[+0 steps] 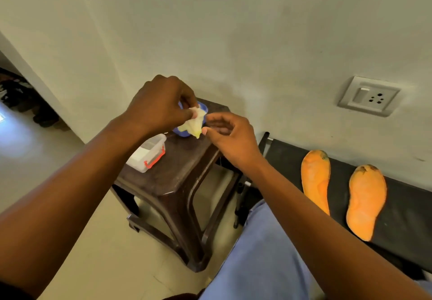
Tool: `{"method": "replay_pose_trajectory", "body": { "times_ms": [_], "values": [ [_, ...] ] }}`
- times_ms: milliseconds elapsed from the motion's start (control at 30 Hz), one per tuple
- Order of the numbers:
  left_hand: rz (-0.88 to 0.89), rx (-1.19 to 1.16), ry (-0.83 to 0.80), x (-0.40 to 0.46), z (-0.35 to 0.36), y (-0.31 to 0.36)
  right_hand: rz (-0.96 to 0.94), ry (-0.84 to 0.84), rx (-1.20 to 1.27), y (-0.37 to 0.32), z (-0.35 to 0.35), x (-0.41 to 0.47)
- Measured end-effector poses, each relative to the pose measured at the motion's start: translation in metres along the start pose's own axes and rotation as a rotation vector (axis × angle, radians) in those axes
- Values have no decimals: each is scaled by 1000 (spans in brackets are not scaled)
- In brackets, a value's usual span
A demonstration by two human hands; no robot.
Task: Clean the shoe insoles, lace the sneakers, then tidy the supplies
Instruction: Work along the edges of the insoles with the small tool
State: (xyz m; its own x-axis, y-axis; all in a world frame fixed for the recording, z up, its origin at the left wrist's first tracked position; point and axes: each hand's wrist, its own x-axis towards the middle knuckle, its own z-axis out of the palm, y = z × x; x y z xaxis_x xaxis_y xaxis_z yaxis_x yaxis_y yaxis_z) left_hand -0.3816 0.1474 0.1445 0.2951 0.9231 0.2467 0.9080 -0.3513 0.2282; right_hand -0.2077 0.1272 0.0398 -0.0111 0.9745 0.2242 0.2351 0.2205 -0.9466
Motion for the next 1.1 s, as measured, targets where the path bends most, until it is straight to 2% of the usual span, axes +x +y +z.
{"method": "replay_pose_trajectory", "body": {
  "times_ms": [167, 367, 600, 733, 833, 967, 1100],
  "values": [
    [58, -401, 15, 20, 24, 67, 83, 87, 243, -7, -70, -16],
    [-18, -743, -65, 34, 87, 147, 189, 210, 436, 18, -156, -50],
    [-39, -909, -177, 39, 157, 233, 239, 386, 346, 56, -228, -87],
    [-92, -1005, -190, 34, 195, 261, 342, 517, 268, 89, -253, -97],
    [-187, -954, -184, 35, 237, 261, 434, 589, 210, 121, -264, -98],
    [-243, -523, -307, 34, 284, 240, 544, 623, 131, 157, -270, -95],
    [-269, -330, -462, 49, 307, 221, 601, 618, 46, 183, -272, -79]
  ]
}}
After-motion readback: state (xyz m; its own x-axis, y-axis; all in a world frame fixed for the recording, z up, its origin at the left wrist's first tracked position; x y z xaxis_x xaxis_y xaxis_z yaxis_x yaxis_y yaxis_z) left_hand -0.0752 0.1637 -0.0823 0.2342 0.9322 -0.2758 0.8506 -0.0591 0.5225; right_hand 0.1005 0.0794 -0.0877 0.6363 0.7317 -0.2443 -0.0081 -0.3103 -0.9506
